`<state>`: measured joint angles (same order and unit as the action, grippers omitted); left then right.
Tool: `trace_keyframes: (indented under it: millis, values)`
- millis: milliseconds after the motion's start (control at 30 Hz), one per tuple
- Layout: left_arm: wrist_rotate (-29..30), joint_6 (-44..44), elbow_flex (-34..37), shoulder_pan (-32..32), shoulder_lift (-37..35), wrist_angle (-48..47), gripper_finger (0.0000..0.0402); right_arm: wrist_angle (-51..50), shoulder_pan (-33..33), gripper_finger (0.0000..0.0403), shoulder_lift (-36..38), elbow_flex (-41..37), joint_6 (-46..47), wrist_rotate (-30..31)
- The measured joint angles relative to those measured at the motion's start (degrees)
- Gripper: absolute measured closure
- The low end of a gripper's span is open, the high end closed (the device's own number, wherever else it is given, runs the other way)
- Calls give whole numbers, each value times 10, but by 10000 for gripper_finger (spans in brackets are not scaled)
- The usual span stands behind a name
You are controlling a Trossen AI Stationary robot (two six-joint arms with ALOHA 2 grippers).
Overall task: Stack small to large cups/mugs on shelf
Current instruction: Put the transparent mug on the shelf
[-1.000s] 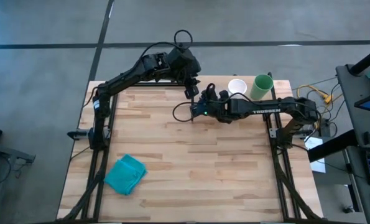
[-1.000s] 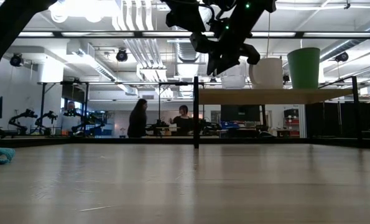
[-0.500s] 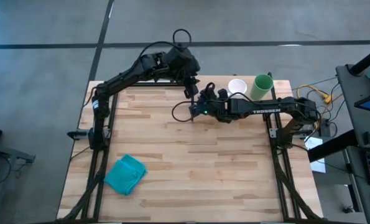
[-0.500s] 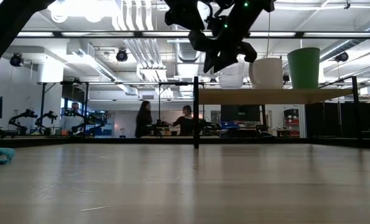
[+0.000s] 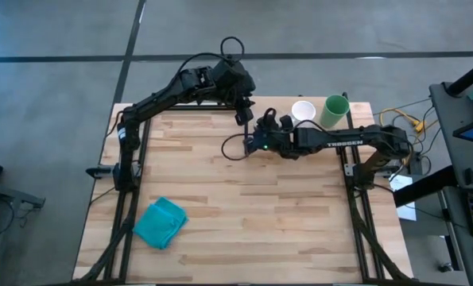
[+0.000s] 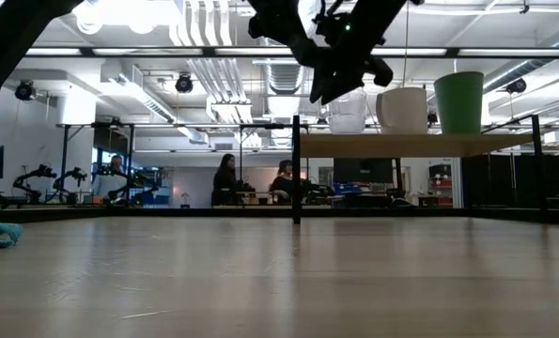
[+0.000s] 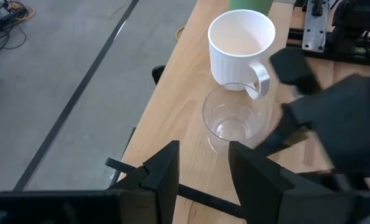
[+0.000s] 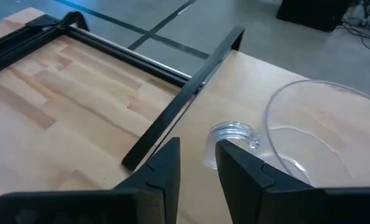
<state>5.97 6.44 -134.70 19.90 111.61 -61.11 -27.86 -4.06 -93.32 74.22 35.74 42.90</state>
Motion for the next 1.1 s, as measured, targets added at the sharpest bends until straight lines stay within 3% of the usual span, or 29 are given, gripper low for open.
trace_keyframes:
  millis: [500,767,967,1100]
  values:
    - [0,0,0,0,1,-14,276,-23,50,307,46,4,5,-4]
    - [0,0,0,0,1,-45,276,-46,77,307,56,4,18,-71]
    - [-4,0,0,-7,1,-49,276,-152,115,307,65,4,112,-149]
    - [-26,0,0,-13,1,-47,276,-213,144,308,66,4,174,-159]
